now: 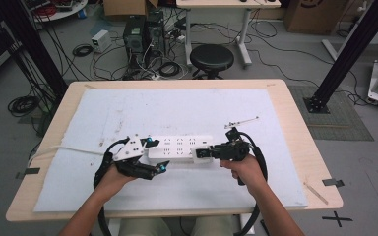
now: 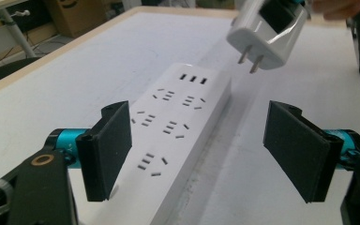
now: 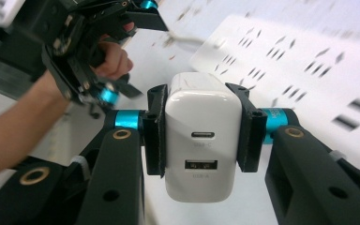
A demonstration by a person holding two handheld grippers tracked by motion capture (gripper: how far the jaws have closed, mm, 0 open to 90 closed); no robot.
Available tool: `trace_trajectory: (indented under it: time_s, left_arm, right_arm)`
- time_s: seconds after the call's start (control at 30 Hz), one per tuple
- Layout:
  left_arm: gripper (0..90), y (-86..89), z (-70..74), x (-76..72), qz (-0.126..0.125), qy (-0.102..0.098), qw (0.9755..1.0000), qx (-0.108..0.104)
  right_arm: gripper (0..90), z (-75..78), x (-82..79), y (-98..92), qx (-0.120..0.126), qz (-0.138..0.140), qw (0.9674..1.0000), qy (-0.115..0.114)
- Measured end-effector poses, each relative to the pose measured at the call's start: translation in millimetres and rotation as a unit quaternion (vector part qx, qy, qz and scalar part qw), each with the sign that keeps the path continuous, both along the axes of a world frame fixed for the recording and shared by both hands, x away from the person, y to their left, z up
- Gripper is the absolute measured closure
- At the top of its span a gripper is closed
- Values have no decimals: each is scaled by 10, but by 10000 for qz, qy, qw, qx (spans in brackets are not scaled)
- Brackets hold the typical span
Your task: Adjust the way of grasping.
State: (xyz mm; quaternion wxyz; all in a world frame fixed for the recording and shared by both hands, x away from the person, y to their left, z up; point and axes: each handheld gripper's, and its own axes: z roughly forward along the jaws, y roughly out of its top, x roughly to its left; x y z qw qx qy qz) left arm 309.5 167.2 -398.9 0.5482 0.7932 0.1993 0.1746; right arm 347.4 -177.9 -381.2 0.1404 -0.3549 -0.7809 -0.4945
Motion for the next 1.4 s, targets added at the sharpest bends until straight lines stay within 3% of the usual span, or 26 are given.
trace_trajectory:
  time_s: [0.17,0.23,0.5,0.53,0.63,0.67,0.73,0.77,0.97,1.23,1.4]
  left_arm:
    - [236,139,1,11,313,36,9992,-235]
    - [236,201,17,12,458,24,9985,-309]
    - [237,335,22,19,666,17,9970,-394]
    - [237,374,19,17,726,30,9964,-436]
    - [236,391,17,18,765,27,9959,-476]
    - [236,449,10,21,872,49,9948,-523]
    - [236,465,10,23,904,55,9946,-517]
    - [236,491,12,27,962,34,9939,-535]
    - [236,551,45,6,1186,-1,9912,-583]
    - [236,621,63,-39,1302,-34,9897,-594]
    - [237,610,65,-62,1296,-57,9900,-559]
  right_arm:
    - [631,17,-50,-37,-143,43,9996,-235]
    - [631,6,-84,-59,-317,9,9988,-367]
    - [632,-6,-173,-211,-481,-120,9955,-812]
    - [631,-6,-196,-270,-557,-161,9938,-947]
    - [632,0,-217,-332,-629,-189,9922,-1061]
    - [631,8,-239,-397,-714,-203,9895,-1239]
    - [632,13,-249,-424,-751,-201,9883,-1310]
    - [632,20,-259,-482,-858,-237,9862,-1399]
    - [631,7,-283,-668,-882,-488,9841,-1460]
    - [631,33,-343,-848,-891,-757,9825,-1451]
    - [631,67,-369,-909,-955,-808,9805,-1513]
